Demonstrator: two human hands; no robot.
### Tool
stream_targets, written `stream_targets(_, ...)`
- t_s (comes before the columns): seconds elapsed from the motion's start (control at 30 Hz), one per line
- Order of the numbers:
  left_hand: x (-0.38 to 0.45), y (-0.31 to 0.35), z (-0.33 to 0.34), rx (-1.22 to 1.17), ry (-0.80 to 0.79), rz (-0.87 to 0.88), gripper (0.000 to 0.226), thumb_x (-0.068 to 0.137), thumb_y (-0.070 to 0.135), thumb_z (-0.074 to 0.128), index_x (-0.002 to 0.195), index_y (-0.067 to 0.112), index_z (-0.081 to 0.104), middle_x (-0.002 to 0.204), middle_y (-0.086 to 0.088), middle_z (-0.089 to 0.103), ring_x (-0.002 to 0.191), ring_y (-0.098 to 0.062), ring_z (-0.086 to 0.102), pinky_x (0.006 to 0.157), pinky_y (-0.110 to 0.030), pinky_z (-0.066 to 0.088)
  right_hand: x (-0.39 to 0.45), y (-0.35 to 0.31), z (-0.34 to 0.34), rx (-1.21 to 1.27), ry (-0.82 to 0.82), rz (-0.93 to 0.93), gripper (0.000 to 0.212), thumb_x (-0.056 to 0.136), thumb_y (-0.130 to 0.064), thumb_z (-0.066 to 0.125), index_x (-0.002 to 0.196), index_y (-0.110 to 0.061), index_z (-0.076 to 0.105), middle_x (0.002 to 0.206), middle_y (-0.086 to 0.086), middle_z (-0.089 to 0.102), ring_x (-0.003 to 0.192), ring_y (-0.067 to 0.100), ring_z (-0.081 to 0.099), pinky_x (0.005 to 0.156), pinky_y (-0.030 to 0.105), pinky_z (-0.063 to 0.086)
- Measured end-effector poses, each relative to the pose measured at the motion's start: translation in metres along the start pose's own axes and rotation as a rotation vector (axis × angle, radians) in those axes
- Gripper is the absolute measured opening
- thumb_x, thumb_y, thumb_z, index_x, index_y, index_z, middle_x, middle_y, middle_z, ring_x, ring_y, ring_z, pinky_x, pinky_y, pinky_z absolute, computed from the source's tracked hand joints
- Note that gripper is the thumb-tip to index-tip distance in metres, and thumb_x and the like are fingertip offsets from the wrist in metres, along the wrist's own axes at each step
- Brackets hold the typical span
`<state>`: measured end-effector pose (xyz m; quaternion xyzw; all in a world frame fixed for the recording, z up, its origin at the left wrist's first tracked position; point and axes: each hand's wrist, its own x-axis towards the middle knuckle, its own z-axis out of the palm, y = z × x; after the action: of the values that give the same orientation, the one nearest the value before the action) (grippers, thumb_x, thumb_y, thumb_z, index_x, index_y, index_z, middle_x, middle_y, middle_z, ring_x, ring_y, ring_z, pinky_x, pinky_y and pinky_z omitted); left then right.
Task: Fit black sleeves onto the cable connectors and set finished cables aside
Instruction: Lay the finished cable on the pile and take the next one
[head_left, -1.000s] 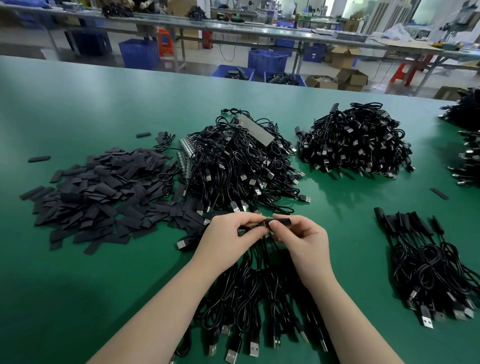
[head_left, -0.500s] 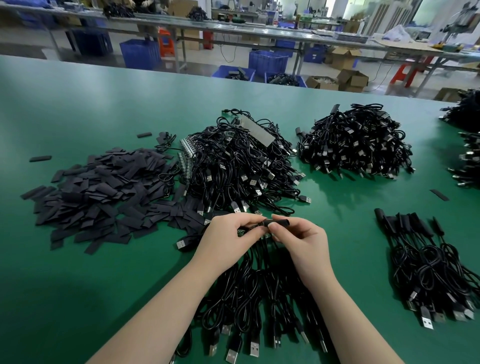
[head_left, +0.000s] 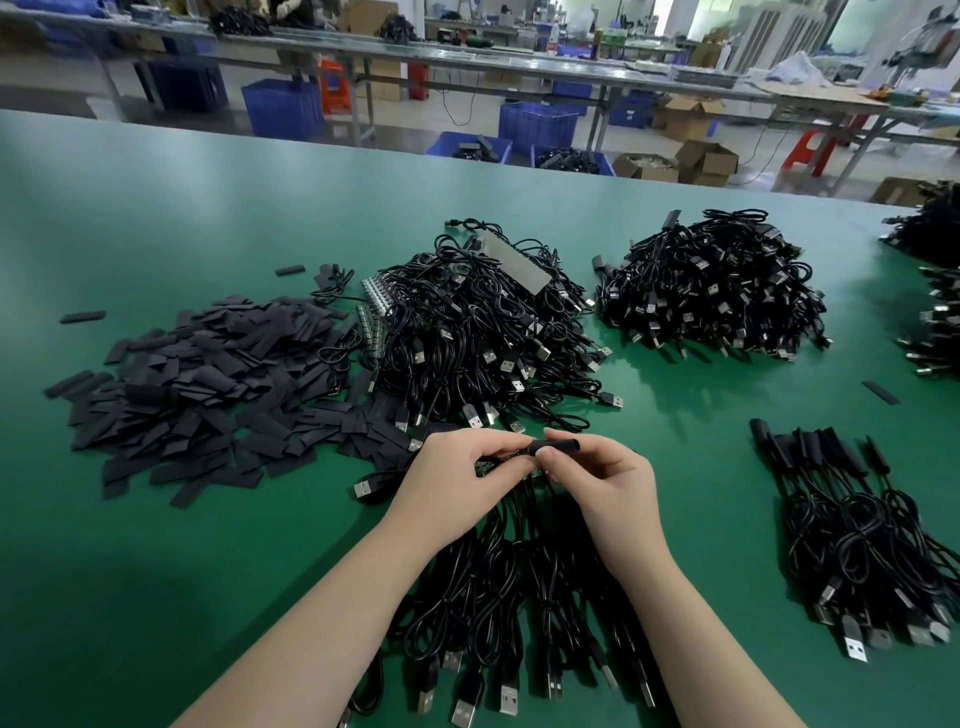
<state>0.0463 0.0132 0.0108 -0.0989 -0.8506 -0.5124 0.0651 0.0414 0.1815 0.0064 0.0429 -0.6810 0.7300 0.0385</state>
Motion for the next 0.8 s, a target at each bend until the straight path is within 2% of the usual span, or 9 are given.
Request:
stream_targets(0.1,-0.0006,-0.0004,0.0011,0.006,0.007,0.019,0.025,0.088,0.032,0.071,0.112,0.033,0.073,0.103,0.022,0.071,0.1,0.009,0.062,0.092,-0.025,0.051,0.0008,0.0002,-0.0006,0.015,-0.023,0.022,0.021,0.08,-0.005,0.077,0.078,-0.026,0.081,0.079,-0.003,0.076,0.07,0.002,0.068,0.067,0.014,0.051)
stream_targets(0.2,0.0004,-0.0019,0.0015,0.011,0.018,0.007,0.03,0.085,0.032,0.073,0.115,0.034,0.071,0.102,0.02,0.071,0.099,0.009,0.061,0.093,-0.022,0.05,0.0021,-0.0002,-0.0023,-0.005,-0.05,0.035,0.02,0.081,-0.008,0.077,0.077,-0.027,0.08,0.084,-0.005,0.077,0.071,0.002,0.068,0.067,0.014,0.051)
stream_targets(0.33,0.0001,-0.0032,0.0006,-0.009,-0.011,0.055,0.033,0.084,0.03,0.074,0.115,0.04,0.07,0.104,0.024,0.071,0.102,0.01,0.061,0.092,-0.012,0.046,0.0022,0.0,-0.004,-0.021,-0.089,0.039,0.019,0.083,-0.009,0.076,0.08,-0.028,0.08,0.075,-0.01,0.074,0.069,0.0,0.067,0.065,0.011,0.05)
stream_targets(0.5,-0.0013,-0.0032,-0.0004,-0.039,0.001,0.007,0.045,0.081,0.04,0.076,0.117,0.059,0.057,0.097,0.021,0.072,0.104,0.012,0.059,0.089,0.001,0.035,0.0031,0.0007,-0.0047,-0.008,-0.115,0.069,0.013,0.078,-0.015,0.078,0.078,-0.027,0.08,0.097,-0.008,0.077,0.082,0.003,0.071,0.071,0.014,0.052)
stream_targets(0.63,-0.0022,-0.0007,0.0007,-0.018,-0.044,0.037,0.047,0.08,0.043,0.071,0.116,0.067,0.052,0.102,0.036,0.065,0.111,0.018,0.052,0.089,0.005,0.029,0.0036,0.0052,-0.0043,0.026,-0.045,0.071,0.015,0.081,-0.01,0.077,0.08,-0.025,0.08,0.09,-0.002,0.078,0.079,0.007,0.071,0.069,0.016,0.052)
stream_targets(0.7,-0.0021,-0.001,0.0022,-0.015,-0.079,0.051,0.051,0.087,0.033,0.064,0.122,0.066,0.049,0.111,0.038,0.062,0.118,0.018,0.048,0.092,0.004,0.027,0.0042,0.0063,-0.0047,0.09,-0.019,0.084,0.012,0.08,-0.011,0.077,0.08,-0.022,0.08,0.086,-0.001,0.077,0.077,0.006,0.069,0.069,0.016,0.052)
stream_targets(0.8,-0.0004,-0.004,0.0031,-0.026,-0.052,0.07,0.05,0.092,0.023,0.063,0.131,0.051,0.051,0.116,0.035,0.062,0.119,0.016,0.049,0.097,0.001,0.028,0.0046,0.0067,-0.0046,0.117,-0.04,0.086,0.009,0.071,-0.024,0.079,0.08,-0.024,0.08,0.086,-0.002,0.077,0.075,0.004,0.068,0.069,0.016,0.052)
